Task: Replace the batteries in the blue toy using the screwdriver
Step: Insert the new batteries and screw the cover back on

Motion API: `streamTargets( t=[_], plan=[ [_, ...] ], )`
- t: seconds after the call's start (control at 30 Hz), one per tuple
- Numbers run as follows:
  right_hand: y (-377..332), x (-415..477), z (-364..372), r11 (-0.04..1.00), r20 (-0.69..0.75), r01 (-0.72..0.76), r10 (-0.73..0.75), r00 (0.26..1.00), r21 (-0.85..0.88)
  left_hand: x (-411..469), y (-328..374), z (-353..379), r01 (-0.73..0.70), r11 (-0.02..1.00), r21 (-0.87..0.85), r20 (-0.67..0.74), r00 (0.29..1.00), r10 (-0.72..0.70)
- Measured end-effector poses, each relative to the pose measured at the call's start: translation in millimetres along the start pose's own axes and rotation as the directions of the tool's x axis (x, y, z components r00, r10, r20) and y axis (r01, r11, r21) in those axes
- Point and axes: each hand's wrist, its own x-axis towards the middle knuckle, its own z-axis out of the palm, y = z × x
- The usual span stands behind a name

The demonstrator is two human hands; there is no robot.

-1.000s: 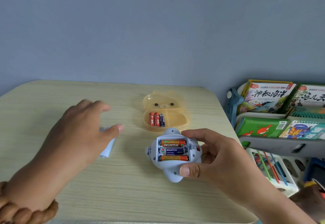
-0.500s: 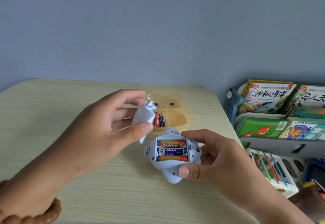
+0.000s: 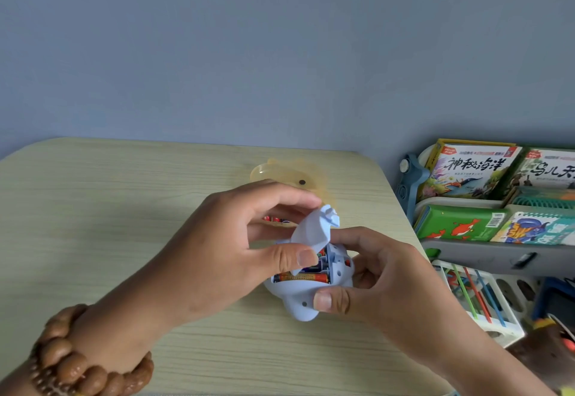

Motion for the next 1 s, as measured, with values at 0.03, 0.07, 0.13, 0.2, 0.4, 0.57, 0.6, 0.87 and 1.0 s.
streamTargets(
  t=[0.03,0.07,0.13,0.2,0.4,0.57,0.6,0.87,1.0],
  plan=[
    [-0.6,-0.4,0.0,1.0,0.005,-0.004,0.004,1.0,0.008,-0.1,0.3,0.1,-0.002,1.0,0.002,0.006,1.0,0.002],
    [-0.9,-0.7,-0.2,1.0,0.01,-0.004,0.004,1.0,0.011,-0.1,0.6,0.7,-0.014,1.0,0.021,0.004,1.0,0.014],
    [-0.8,-0.6,-0.4,1.0,0.016,0.0,0.0,1.0,0.008,0.1,0.7,2.6,-0.066,0.991,0.12,-0.001,0.998,0.066],
    [-1.7,-0.7,-0.7,1.0,0.016,0.001,-0.001,1.0,0.005,0.4,2.5,4.8,-0.108,0.97,0.217,0.009,0.994,0.109],
    [1.0,1.7,0.3,1.0,-0.013,0.003,-0.004,1.0,-0.022,0.6,6.5,2.6,-0.103,0.944,0.313,0.02,0.995,0.102],
    [1.8,1.9,-0.7,1.0,-0.03,-0.004,0.004,1.0,-0.012,-1.0,5.7,-0.9,-0.056,0.943,0.328,0.008,0.998,0.056],
    [1.4,1.9,-0.9,1.0,-0.03,-0.002,0.002,1.0,-0.013,-0.9,5.3,-0.9,-0.054,0.943,0.328,0.008,0.998,0.054],
    [-2.9,-0.4,-1.8,1.0,-0.001,-0.017,0.017,1.0,0.01,-0.4,4.1,1.8,-0.056,0.918,0.392,0.021,0.998,0.051],
    [-2.3,-0.5,-2.0,1.0,-0.002,-0.02,0.02,1.0,0.021,1.9,6.3,1.7,-0.009,0.909,0.416,0.028,1.0,-0.003]
  ],
)
